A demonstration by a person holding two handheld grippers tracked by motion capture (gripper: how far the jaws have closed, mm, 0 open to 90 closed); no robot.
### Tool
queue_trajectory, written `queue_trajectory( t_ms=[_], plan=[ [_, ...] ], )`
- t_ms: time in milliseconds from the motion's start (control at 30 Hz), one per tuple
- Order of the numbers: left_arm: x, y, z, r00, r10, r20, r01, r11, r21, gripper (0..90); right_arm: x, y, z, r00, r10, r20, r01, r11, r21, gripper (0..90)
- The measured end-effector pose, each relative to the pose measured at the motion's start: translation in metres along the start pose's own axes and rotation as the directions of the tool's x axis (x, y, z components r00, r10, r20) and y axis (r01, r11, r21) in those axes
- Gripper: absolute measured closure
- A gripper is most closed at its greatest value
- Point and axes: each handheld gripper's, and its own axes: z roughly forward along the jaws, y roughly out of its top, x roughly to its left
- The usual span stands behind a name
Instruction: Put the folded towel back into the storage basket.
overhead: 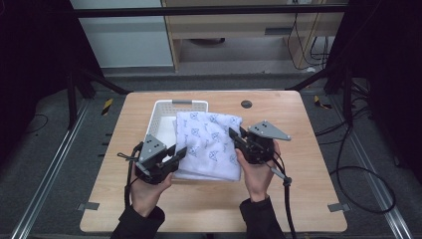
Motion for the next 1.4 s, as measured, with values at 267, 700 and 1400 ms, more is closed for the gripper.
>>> queue_trajectory(
  t_ms=[267,700,1400],
  plan=[
    [0.019,-0.002,-0.003,0.9990,-0.029,-0.033,0.029,0.9996,-0.008,72.4,0.013,0.010,0.021,0.9995,-0.028,-0.016,0.028,1.000,0.010,74.1],
    [0.053,-0.004,-0.002,0.9951,-0.065,-0.075,0.064,0.9978,-0.015,72.5,0.030,0.019,0.056,0.9988,-0.040,-0.028,0.040,0.999,0.007,74.0],
    [0.093,-0.011,0.002,0.9830,-0.125,-0.134,0.123,0.9921,-0.020,72.6,0.055,0.024,0.106,0.9975,-0.061,-0.036,0.061,0.998,0.011,74.0]
  ],
)
